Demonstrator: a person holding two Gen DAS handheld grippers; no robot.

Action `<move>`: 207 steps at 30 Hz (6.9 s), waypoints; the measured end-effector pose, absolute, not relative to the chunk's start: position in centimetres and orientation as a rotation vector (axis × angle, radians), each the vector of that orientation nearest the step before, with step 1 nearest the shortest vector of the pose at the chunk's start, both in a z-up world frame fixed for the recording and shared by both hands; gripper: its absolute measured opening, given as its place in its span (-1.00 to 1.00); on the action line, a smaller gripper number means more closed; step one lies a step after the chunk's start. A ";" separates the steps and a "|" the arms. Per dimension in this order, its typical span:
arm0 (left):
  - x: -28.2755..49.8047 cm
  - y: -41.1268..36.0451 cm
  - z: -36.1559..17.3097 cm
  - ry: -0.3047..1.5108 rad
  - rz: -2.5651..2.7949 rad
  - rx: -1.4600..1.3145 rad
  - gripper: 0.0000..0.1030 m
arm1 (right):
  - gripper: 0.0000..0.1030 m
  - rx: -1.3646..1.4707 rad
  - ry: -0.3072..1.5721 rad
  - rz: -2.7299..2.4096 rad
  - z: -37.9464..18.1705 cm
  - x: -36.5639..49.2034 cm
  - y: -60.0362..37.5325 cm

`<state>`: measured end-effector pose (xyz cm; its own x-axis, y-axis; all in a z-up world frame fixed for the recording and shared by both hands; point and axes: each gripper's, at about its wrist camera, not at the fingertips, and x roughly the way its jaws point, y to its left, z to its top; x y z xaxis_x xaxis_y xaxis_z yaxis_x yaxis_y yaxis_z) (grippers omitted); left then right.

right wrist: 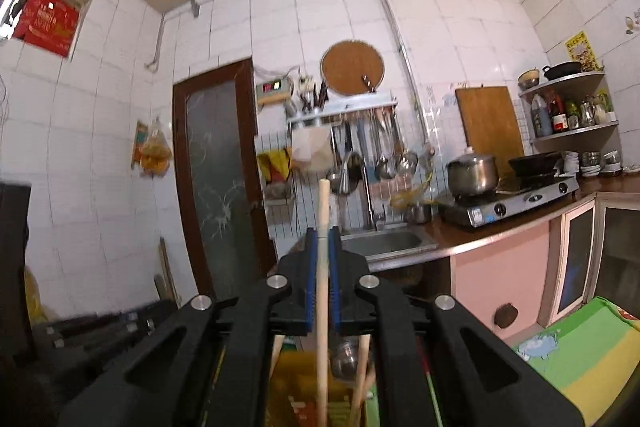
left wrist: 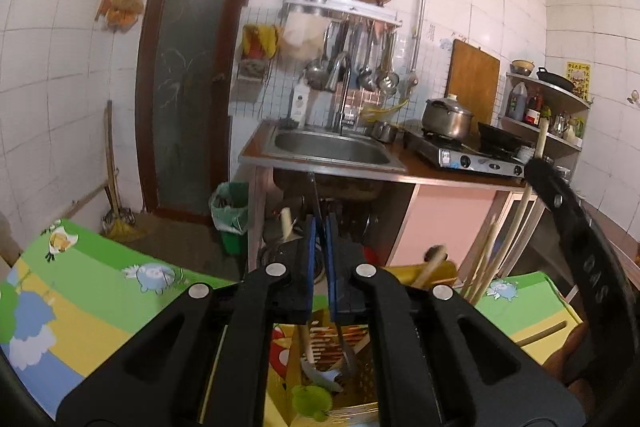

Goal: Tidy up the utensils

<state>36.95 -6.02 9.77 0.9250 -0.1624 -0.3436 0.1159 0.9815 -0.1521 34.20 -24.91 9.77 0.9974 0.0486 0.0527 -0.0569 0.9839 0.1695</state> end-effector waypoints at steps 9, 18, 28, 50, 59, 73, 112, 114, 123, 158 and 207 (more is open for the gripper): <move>33.7 -4.9 10.0 0.351 -0.115 -0.099 0.22 | -0.85 0.126 0.097 0.039 8.1 33.1 -25.2; 24.6 -2.0 11.7 0.268 -0.049 -0.009 0.90 | 0.20 0.120 0.137 -0.021 8.6 25.7 -26.0; 14.6 2.9 5.3 0.376 0.015 0.006 0.90 | 0.78 0.111 0.260 -0.070 3.8 14.3 -24.1; 8.2 2.7 0.7 0.311 -0.039 0.058 0.90 | 0.91 0.023 0.250 -0.053 -1.2 8.2 -19.2; 8.3 2.9 0.8 0.313 -0.052 0.033 0.90 | 0.91 0.007 0.231 -0.061 -1.0 7.5 -19.0; 7.8 3.1 0.8 0.287 -0.051 0.028 0.90 | 0.91 0.004 0.215 -0.080 -0.7 7.2 -18.8; 7.7 3.1 0.8 0.280 -0.055 0.021 0.90 | 0.91 0.009 0.217 -0.101 -0.7 7.0 -19.4; 7.7 3.1 0.8 0.281 -0.055 0.022 0.90 | 0.91 0.009 0.217 -0.101 -0.7 7.0 -19.4; 7.8 3.2 0.7 0.286 -0.055 0.018 0.90 | 0.91 0.011 0.219 -0.108 -0.7 6.8 -19.7; 7.8 3.2 0.7 0.286 -0.055 0.016 0.90 | 0.91 0.012 0.222 -0.113 -0.7 6.6 -20.1; 7.5 2.7 0.7 0.273 -0.052 0.020 0.90 | 0.91 0.010 0.221 -0.114 -0.7 6.6 -20.2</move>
